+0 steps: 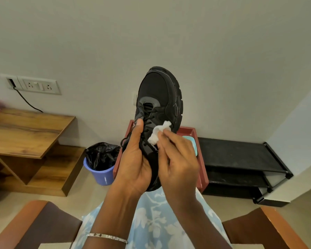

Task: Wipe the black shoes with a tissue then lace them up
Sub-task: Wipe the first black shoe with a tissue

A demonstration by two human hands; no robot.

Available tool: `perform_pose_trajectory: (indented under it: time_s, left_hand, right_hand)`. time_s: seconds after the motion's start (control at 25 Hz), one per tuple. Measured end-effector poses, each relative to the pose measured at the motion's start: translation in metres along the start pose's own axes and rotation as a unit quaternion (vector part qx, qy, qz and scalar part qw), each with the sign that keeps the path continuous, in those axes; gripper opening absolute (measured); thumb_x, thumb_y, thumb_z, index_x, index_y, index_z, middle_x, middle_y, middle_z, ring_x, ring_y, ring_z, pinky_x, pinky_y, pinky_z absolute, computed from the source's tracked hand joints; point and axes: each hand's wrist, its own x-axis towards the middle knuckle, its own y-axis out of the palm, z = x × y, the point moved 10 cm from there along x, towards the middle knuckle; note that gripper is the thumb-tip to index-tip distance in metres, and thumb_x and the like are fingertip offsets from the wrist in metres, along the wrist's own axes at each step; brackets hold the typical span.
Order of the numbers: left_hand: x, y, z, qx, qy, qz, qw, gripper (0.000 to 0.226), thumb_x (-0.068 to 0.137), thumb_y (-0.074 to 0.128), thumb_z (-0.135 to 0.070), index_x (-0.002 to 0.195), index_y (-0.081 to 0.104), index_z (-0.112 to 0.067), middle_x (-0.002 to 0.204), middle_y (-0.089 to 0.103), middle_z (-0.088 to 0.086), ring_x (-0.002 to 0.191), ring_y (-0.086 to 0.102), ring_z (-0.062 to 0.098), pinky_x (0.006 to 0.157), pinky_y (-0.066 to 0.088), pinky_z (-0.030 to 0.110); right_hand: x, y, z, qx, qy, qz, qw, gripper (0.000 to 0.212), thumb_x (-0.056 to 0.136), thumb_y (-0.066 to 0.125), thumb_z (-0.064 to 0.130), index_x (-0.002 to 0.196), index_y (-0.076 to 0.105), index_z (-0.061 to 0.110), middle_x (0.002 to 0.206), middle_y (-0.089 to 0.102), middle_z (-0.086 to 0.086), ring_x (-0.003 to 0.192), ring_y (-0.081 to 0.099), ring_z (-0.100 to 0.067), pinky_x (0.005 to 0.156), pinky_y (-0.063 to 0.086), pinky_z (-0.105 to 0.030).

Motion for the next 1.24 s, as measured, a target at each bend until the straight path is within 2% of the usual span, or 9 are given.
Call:
perform_pose_trajectory:
  time_s: [0.16, 0.4, 0.52, 0.6, 0.72, 0.92, 1.08, 1.16, 1.24]
  left_hand:
    - [-0.006, 0.006, 0.005, 0.002, -0.006, 0.015, 1.000, 0.047, 0.099, 0.054, -0.039, 0.123, 0.069, -0.001, 0.129, 0.066, 0.019, 0.119, 0.065, 0.026, 0.106, 0.047, 0.037]
    - [-0.001, -0.010, 0.000, 0.015, 0.012, -0.033, 0.999, 0.048, 0.087, 0.067, -0.038, 0.122, 0.070, -0.005, 0.100, 0.073, 0.012, 0.086, 0.074, 0.019, 0.091, 0.057, 0.032]
    - [-0.003, -0.005, 0.005, 0.046, 0.003, -0.017, 0.999, 0.045, 0.092, 0.060, -0.036, 0.120, 0.071, -0.003, 0.117, 0.072, 0.016, 0.107, 0.071, 0.025, 0.105, 0.050, 0.038]
    - [-0.004, 0.000, 0.004, 0.072, 0.011, -0.014, 0.997, 0.046, 0.094, 0.058, -0.036, 0.127, 0.067, -0.005, 0.126, 0.068, 0.018, 0.119, 0.065, 0.030, 0.112, 0.043, 0.043]
    - [-0.004, 0.003, 0.000, 0.054, 0.021, -0.011, 0.998, 0.046, 0.094, 0.059, -0.034, 0.128, 0.065, -0.003, 0.124, 0.069, 0.019, 0.114, 0.068, 0.029, 0.103, 0.051, 0.040]
    - [-0.007, -0.002, 0.000, 0.053, 0.005, -0.020, 0.998, 0.048, 0.094, 0.060, -0.037, 0.121, 0.068, 0.001, 0.119, 0.070, 0.022, 0.101, 0.073, 0.029, 0.083, 0.062, 0.039]
    - [-0.006, -0.001, 0.001, 0.065, 0.018, -0.028, 0.997, 0.048, 0.092, 0.063, -0.034, 0.128, 0.065, -0.003, 0.122, 0.069, 0.020, 0.112, 0.068, 0.031, 0.101, 0.052, 0.042]
    - [-0.007, -0.002, 0.003, 0.067, 0.017, -0.030, 0.997, 0.048, 0.089, 0.065, -0.034, 0.126, 0.066, -0.004, 0.119, 0.071, 0.018, 0.106, 0.071, 0.030, 0.084, 0.060, 0.040]
    - [-0.007, -0.002, 0.004, 0.062, 0.017, -0.028, 0.998, 0.050, 0.086, 0.067, -0.034, 0.125, 0.066, -0.003, 0.119, 0.070, 0.019, 0.104, 0.072, 0.029, 0.080, 0.061, 0.039]
  right_hand:
    - [0.026, -0.007, -0.017, -0.023, 0.025, -0.023, 0.999, 0.023, 0.096, 0.063, 0.012, 0.114, 0.075, 0.006, 0.112, 0.074, -0.005, 0.103, 0.067, -0.017, 0.091, 0.054, -0.023]
    - [-0.008, -0.007, 0.015, 0.000, 0.003, 0.015, 1.000, 0.022, 0.099, 0.058, 0.017, 0.107, 0.078, 0.011, 0.098, 0.076, 0.001, 0.091, 0.069, -0.013, 0.086, 0.050, -0.012]
    - [0.019, -0.015, -0.012, -0.019, 0.033, -0.026, 0.999, 0.023, 0.089, 0.071, 0.000, 0.106, 0.077, 0.013, 0.087, 0.072, 0.003, 0.081, 0.063, -0.016, 0.069, 0.055, -0.028]
    - [0.037, -0.017, -0.028, -0.026, 0.064, -0.036, 0.997, 0.030, 0.088, 0.072, -0.002, 0.113, 0.075, 0.013, 0.090, 0.071, 0.002, 0.085, 0.060, -0.015, 0.072, 0.052, -0.023]
    - [0.034, -0.005, -0.016, -0.017, 0.061, 0.019, 0.998, 0.030, 0.089, 0.070, 0.001, 0.117, 0.074, 0.013, 0.098, 0.070, 0.001, 0.091, 0.060, -0.013, 0.079, 0.044, -0.010]
    - [0.012, -0.008, -0.014, 0.021, 0.060, 0.052, 0.997, 0.019, 0.086, 0.074, -0.003, 0.100, 0.079, 0.009, 0.098, 0.069, -0.002, 0.087, 0.065, -0.012, 0.079, 0.053, -0.015]
    - [0.035, -0.014, -0.024, -0.001, 0.074, 0.025, 0.997, 0.018, 0.086, 0.076, 0.002, 0.101, 0.080, 0.010, 0.099, 0.074, -0.002, 0.091, 0.069, -0.014, 0.084, 0.049, -0.009]
    - [0.035, -0.010, -0.012, 0.003, 0.046, 0.039, 0.998, 0.020, 0.086, 0.075, 0.002, 0.104, 0.079, 0.011, 0.101, 0.075, -0.001, 0.093, 0.068, -0.013, 0.085, 0.052, -0.015]
    - [0.027, -0.011, -0.002, 0.015, 0.020, 0.054, 0.998, 0.022, 0.085, 0.075, 0.001, 0.104, 0.079, 0.010, 0.100, 0.075, -0.001, 0.093, 0.069, -0.015, 0.084, 0.055, -0.021]
